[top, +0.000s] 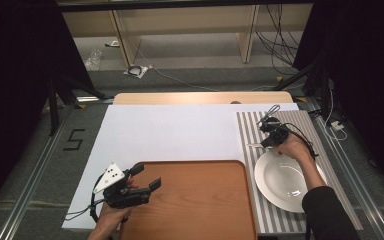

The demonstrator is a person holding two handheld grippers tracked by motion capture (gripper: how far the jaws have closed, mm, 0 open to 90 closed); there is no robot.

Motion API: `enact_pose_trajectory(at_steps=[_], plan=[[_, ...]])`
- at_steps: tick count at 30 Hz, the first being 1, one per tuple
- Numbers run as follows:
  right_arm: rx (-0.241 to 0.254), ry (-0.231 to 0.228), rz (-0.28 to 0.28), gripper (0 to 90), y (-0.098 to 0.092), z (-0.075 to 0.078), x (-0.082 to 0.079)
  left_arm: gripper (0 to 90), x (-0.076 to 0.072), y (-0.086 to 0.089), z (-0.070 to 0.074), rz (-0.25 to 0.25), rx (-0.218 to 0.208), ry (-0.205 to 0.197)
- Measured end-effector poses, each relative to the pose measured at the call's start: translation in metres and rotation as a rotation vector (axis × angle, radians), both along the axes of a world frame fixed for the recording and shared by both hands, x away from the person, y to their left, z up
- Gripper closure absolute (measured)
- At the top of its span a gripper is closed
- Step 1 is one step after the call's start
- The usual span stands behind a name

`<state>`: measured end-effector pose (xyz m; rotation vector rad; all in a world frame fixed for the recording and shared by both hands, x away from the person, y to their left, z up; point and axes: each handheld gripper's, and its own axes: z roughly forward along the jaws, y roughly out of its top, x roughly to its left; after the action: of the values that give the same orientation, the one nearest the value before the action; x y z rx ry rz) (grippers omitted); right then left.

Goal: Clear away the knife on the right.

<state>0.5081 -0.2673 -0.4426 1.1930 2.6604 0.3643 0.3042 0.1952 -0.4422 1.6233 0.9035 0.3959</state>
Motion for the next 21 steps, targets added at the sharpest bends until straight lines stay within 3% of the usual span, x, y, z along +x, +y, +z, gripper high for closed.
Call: enact_pose_trajectory(at_steps=[7,11,12,13,16,21], plan=[[-0.043,0.044,0.029,90.0,0.005,-0.009,0.005,16.4,0.000,0.000,0.000,0.003,-0.003,0.000],[-0.064,0.037,0.026,90.0,0.008,-0.011,0.008,16.4,0.000,0.000,0.000,0.002,-0.003,0.000],[-0.056,0.046,0.002,90.0,0.010,-0.010,0.008,16.4,0.000,0.000,0.000,0.001,-0.001,0.000],[-0.069,0.036,0.026,90.0,0.009,-0.011,0.010,16.4,0.000,0.000,0.000,0.001,0.000,-0.001],[-0.097,0.025,0.025,90.0,0.013,-0.011,0.015,16.4,0.000,0.000,0.000,0.001,0.000,-0.001],[-0.105,0.027,0.039,90.0,0.014,-0.011,0.016,16.3,0.000,0.001,0.000,0.001,-0.004,-0.002]])
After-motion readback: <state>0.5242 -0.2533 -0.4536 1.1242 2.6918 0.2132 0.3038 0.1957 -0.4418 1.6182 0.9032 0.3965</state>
